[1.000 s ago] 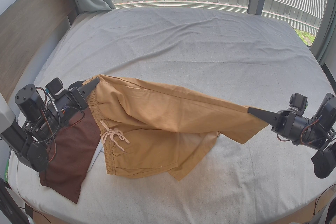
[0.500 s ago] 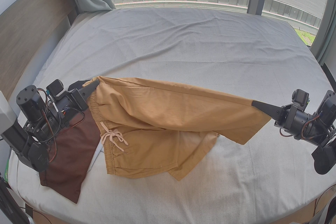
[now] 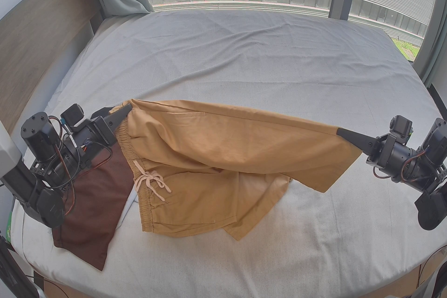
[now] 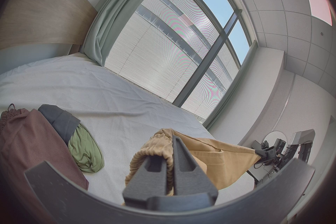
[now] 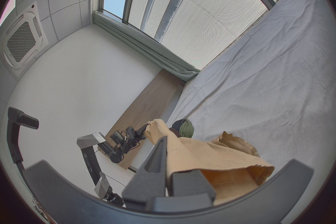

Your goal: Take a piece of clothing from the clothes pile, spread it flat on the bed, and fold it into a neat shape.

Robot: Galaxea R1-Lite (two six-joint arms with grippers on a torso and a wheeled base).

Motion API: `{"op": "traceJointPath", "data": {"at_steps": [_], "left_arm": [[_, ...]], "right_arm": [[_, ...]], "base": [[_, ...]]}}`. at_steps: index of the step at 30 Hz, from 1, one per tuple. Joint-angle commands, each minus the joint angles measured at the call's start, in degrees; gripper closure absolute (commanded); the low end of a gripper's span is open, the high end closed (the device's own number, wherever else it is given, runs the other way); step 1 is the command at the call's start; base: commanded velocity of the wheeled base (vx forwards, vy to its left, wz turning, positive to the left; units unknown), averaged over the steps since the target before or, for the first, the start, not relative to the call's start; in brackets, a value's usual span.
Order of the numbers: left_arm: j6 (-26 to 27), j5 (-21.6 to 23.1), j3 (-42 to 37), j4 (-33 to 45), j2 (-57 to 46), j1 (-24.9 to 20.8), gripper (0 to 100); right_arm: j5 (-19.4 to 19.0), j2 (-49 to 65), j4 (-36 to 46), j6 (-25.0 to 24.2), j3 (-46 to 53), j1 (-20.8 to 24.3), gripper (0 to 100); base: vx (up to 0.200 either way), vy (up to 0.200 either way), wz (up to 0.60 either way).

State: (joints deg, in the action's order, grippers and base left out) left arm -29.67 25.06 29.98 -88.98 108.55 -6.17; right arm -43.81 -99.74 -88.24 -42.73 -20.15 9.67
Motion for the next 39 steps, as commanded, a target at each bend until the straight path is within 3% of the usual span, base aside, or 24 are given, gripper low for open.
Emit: {"op": "traceJointPath", "data": {"at_steps": [1,39], "left_arm": [[0.0,0.0,-0.1,-0.1,-0.2,0.0,100],[0.2,0.1,1.0,-0.1,0.3,0.9,100]], "right_arm": [[1.3,-0.3,0.0,0.0,-0.8,0.0,100],[1.7,-0.9,0.0,0.0,-3.3,-3.0,100]], "base": [[0.000,0.000,0.00],[0.000,0.000,0.00]]}}
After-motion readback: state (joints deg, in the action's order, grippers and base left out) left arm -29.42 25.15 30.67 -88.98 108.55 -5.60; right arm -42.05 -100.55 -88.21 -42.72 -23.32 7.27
